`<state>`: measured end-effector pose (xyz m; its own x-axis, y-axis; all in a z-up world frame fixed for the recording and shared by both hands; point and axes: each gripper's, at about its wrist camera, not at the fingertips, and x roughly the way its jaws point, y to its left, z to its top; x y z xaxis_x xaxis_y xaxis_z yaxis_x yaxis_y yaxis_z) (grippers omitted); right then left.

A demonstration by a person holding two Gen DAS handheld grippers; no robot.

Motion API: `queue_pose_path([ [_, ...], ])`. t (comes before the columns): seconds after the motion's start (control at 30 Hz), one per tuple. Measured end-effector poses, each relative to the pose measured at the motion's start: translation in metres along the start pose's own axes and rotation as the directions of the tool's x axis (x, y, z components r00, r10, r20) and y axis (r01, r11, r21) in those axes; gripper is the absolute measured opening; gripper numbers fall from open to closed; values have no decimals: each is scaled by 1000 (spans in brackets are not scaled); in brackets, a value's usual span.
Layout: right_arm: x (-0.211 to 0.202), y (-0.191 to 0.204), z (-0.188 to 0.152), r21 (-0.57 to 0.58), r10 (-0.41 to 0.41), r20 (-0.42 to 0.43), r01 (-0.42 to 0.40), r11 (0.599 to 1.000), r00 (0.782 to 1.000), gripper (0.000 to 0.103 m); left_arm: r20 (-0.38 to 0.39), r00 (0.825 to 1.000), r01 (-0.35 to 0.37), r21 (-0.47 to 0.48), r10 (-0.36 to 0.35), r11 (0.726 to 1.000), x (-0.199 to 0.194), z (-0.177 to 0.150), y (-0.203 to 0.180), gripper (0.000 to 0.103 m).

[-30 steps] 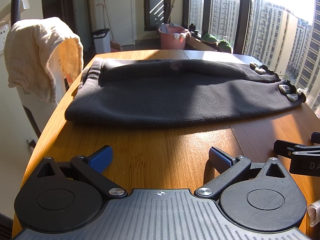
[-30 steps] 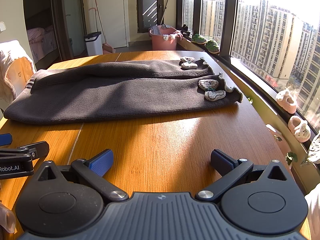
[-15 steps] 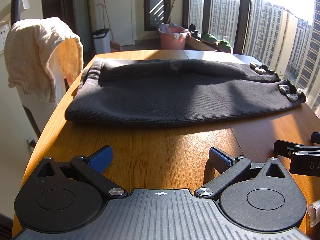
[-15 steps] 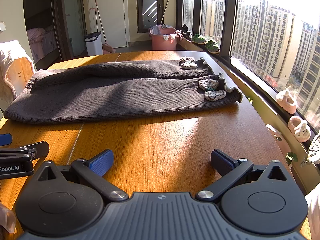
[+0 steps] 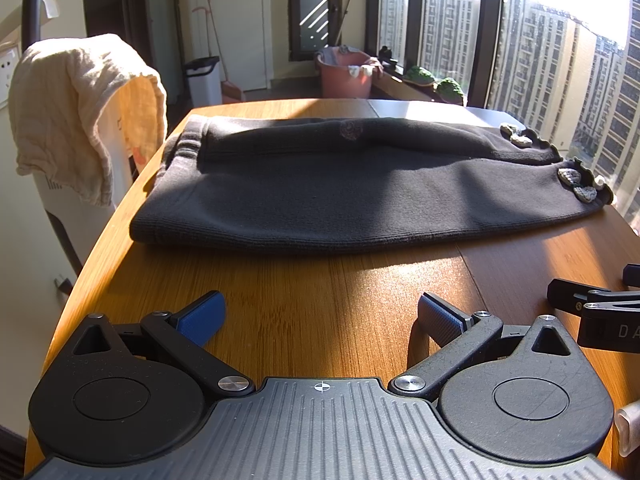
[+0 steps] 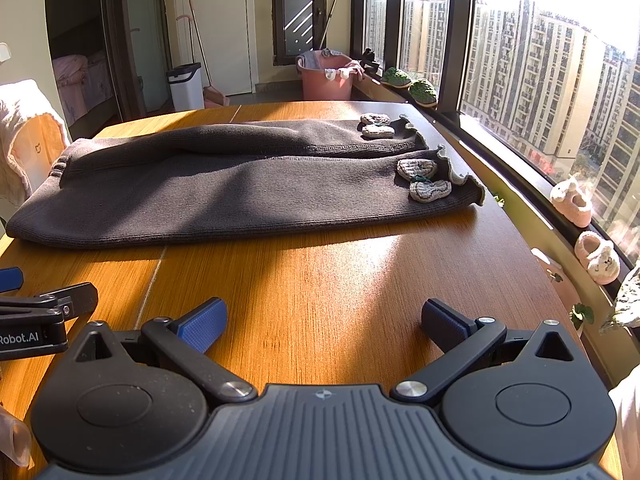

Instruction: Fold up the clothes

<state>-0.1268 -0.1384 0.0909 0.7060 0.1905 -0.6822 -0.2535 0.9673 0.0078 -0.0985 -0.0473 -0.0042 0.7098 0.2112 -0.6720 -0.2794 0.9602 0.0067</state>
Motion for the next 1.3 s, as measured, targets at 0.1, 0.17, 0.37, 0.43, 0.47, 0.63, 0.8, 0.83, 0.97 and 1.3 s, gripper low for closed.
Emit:
queue_pose_path([
  [0.1, 2, 0, 2, -37, 38, -6, -38, 999, 999, 103, -3, 1000, 4, 4, -4, 1000, 0, 0, 0, 103],
  [0.17, 3, -1, 3, -73, 80, -10, -80, 994, 997, 103, -5, 1000, 14, 11, -14, 1000, -1, 0, 1, 103],
  [0.37, 6, -25, 17, -103, 277, 8, -275, 956, 961, 103, 30, 978, 208, 2, -208, 978, -11, 11, 10, 103],
  [0.43, 10, -41, 32, -54, 333, 62, -330, 942, 941, 103, 71, 973, 220, 14, -221, 975, -11, 26, 11, 103],
  [0.47, 12, -46, 42, -29, 335, 91, -334, 942, 938, 103, 83, 973, 214, 25, -216, 976, -9, 35, 11, 103],
  [0.63, 62, -54, 96, 48, 307, 36, -308, 950, 951, 103, 36, 982, 183, 56, -185, 981, 30, 74, 6, 103],
  [0.8, 83, -64, 100, 82, 363, -51, -358, 930, 931, 103, -55, 955, 290, -54, -293, 955, 57, 70, 22, 103],
  [0.83, 79, -61, 96, 48, 353, -63, -350, 935, 934, 103, -53, 948, 310, -69, -314, 948, 56, 68, 26, 103],
  [0.97, 61, -48, 76, -94, 283, -95, -292, 952, 954, 103, -115, 907, 394, -106, -405, 913, 41, 64, 38, 103],
  [1.3, 55, -46, 59, -112, 270, 2, -268, 957, 963, 103, 24, 999, 37, -168, -34, 985, 82, 150, 106, 102],
])
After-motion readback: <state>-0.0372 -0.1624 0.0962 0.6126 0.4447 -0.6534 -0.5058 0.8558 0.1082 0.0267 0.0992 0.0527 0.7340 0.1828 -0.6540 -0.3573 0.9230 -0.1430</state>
